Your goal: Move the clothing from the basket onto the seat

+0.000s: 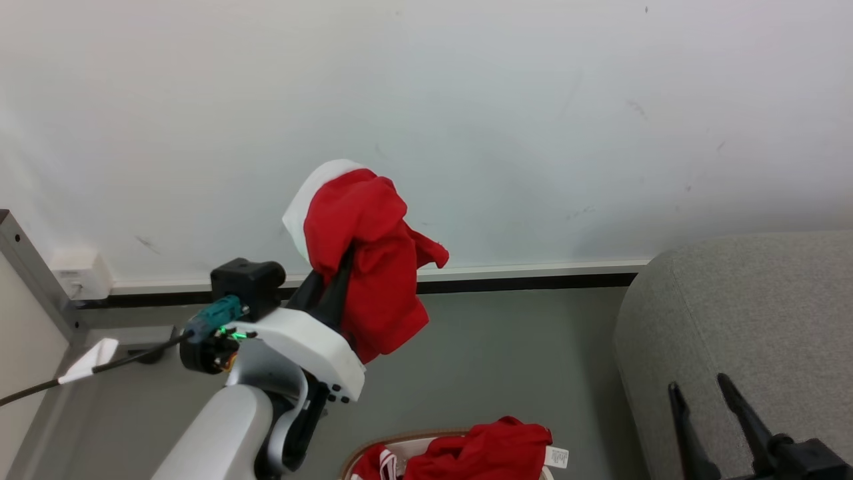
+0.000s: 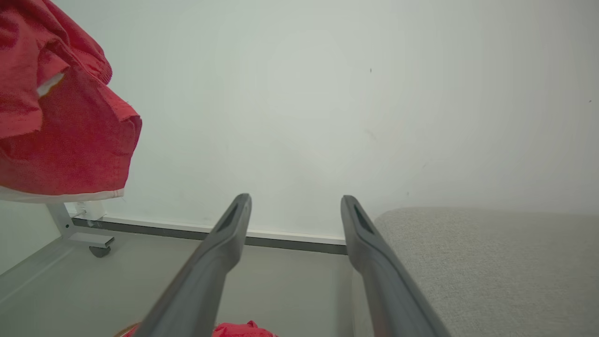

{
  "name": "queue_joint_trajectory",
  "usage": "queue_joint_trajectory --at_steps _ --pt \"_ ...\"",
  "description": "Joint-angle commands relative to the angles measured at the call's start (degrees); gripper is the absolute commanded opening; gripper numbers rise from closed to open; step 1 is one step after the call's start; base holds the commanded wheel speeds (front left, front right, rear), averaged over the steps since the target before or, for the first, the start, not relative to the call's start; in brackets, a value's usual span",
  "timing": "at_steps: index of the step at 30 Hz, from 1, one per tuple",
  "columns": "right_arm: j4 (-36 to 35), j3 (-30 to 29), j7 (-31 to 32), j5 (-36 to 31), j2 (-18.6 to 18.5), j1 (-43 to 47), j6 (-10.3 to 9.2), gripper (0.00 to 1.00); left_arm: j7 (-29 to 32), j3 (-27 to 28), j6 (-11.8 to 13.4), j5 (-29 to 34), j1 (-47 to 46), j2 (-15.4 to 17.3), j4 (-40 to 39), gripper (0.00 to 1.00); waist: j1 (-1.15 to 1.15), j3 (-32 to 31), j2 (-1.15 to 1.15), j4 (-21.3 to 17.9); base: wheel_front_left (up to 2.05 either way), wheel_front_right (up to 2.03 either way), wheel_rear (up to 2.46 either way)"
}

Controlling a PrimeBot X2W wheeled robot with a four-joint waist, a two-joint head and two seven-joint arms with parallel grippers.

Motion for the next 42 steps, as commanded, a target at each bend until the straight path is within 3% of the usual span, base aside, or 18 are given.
queue_joint_trajectory --at_steps 1,10,17,29,37,42 --pt "-0.3 2.1 -0.1 2.2 -0.9 0.8 -0.13 1.0 0.2 0.0 0.1 0.0 -0.4 0.3 -0.5 0.0 0.01 0.0 0.0 0.1 0.0 0.0 0.0" --pt "-4.1 26.2 2.7 19.5 -13.4 -6.1 -0.14 1.0 1.0 -2.1 -0.2 -0.1 -0.4 -1.2 -1.9 0.0 0.01 0.5 0.0 1.2 0.0 0.0 0.0" --pt "-4.6 41.1 7.7 28.0 -17.9 -18.3 -0.13 1.0 1.1 -4.4 -0.9 0.1 -1.0 -2.8 -2.4 0.0 0.01 0.7 0.0 2.1 0.0 0.0 0.0" --pt "3.9 57.8 5.7 39.7 -13.4 -35.8 -0.13 1.0 1.6 -7.7 -1.9 0.1 -1.9 -5.1 -2.3 0.0 0.01 1.2 0.0 3.9 0.0 0.0 0.0" --pt "10.4 63.4 3.2 49.0 -10.0 -41.8 -0.13 1.0 2.1 -9.7 -3.1 -1.5 -2.2 -6.9 -2.0 0.0 0.01 1.6 0.0 5.1 0.0 0.0 0.0" --pt "10.4 65.1 1.3 53.4 -8.4 -43.9 -0.13 1.0 2.0 -10.5 -3.4 -2.5 -2.1 -7.6 -1.4 0.0 0.01 1.8 0.0 5.6 0.0 0.0 0.0"
